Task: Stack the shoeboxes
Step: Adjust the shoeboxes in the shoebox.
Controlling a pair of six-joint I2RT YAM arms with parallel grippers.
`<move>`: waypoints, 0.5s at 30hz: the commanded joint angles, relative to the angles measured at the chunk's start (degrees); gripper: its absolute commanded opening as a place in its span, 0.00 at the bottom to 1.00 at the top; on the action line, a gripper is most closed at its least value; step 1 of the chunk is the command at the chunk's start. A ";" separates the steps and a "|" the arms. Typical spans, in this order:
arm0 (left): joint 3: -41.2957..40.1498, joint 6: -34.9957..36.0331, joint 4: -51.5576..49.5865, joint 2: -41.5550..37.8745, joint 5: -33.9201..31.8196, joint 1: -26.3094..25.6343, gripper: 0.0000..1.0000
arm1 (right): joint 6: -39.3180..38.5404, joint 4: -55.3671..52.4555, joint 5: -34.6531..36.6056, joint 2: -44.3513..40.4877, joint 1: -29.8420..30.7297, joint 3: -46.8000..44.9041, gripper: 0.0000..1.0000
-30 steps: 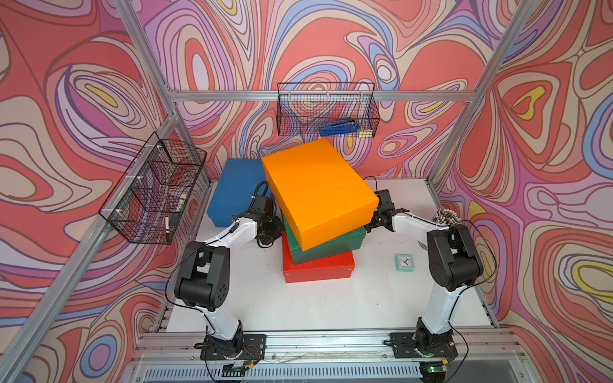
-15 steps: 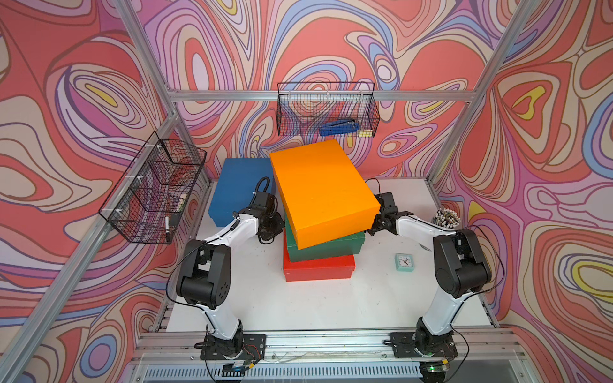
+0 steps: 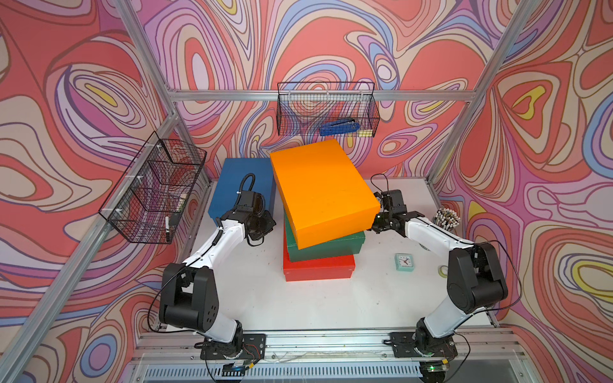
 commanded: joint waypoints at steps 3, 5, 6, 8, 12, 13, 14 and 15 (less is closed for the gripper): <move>-1.91 -0.72 -3.80 -6.32 0.74 -0.08 0.08 | -0.93 -1.93 1.60 -4.24 0.75 -2.66 0.00; -1.93 -1.14 -4.30 -8.03 0.62 -0.47 0.08 | -0.92 -2.39 1.78 -5.03 1.84 -2.67 0.00; -1.83 -1.34 -4.55 -8.73 0.59 -0.66 0.08 | -0.83 -2.64 1.85 -5.42 2.40 -2.60 0.00; -1.58 -1.58 -5.08 -9.67 0.59 -1.21 0.08 | -0.65 -2.82 2.22 -6.45 3.18 -2.58 0.00; -1.18 -1.98 -5.62 -10.51 0.70 -2.75 0.08 | -0.23 -3.99 3.08 -8.78 4.59 -2.67 0.00; -1.18 -2.05 -5.63 -10.65 0.75 -3.07 0.08 | -0.17 -4.30 3.25 -9.36 4.96 -2.66 0.00; -1.18 -2.07 -5.67 -10.77 0.63 -3.37 0.08 | -0.17 -4.67 3.58 -10.02 5.36 -2.78 0.00; -1.25 -2.09 -5.74 -10.87 0.50 -3.57 0.08 | -0.05 -4.98 3.91 -10.65 5.80 -2.96 0.00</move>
